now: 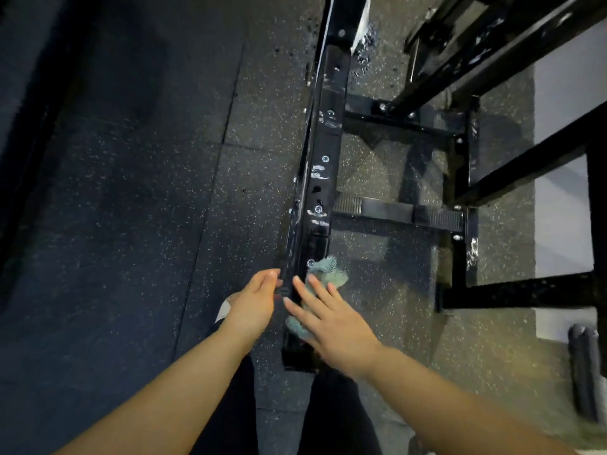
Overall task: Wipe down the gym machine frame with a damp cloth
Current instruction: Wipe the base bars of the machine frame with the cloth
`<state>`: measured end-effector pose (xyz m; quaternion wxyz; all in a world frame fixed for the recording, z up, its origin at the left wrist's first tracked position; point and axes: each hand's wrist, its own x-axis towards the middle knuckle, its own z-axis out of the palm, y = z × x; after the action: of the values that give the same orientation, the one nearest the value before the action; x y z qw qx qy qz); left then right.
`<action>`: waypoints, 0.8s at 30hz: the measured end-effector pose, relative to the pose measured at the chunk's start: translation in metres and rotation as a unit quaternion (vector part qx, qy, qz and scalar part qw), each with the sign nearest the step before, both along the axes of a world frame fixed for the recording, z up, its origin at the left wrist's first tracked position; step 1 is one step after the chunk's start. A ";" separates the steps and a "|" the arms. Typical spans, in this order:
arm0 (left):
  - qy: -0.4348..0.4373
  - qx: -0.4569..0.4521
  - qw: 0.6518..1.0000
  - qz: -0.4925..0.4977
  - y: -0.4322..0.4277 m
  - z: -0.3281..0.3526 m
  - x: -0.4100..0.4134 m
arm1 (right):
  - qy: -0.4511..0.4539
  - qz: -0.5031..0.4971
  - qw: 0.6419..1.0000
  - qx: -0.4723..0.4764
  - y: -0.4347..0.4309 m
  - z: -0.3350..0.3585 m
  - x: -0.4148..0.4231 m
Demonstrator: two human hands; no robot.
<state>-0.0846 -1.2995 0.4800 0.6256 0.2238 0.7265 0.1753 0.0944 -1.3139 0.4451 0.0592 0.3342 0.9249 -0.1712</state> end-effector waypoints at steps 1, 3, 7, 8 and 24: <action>-0.002 -0.001 1.000 0.031 -0.005 0.002 0.010 | -0.008 0.036 0.999 0.014 0.020 -0.005 0.003; -0.017 0.005 0.994 0.110 -0.017 0.007 0.027 | 0.000 0.018 0.998 0.065 0.066 -0.004 0.000; -0.021 0.034 0.975 0.219 -0.033 0.018 0.048 | -0.030 -0.081 0.996 0.022 0.104 0.003 -0.012; -0.017 0.040 0.971 0.233 -0.037 0.019 0.050 | -0.004 -0.061 0.998 0.034 0.087 0.004 -0.015; 0.033 0.039 0.963 0.265 -0.035 0.015 0.032 | -0.024 0.114 0.993 0.033 0.060 0.011 -0.027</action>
<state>-0.0525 -1.3346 0.4948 0.5234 0.0531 0.7724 0.3559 0.0678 -1.2534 0.4557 0.0896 0.2323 0.9604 -0.1248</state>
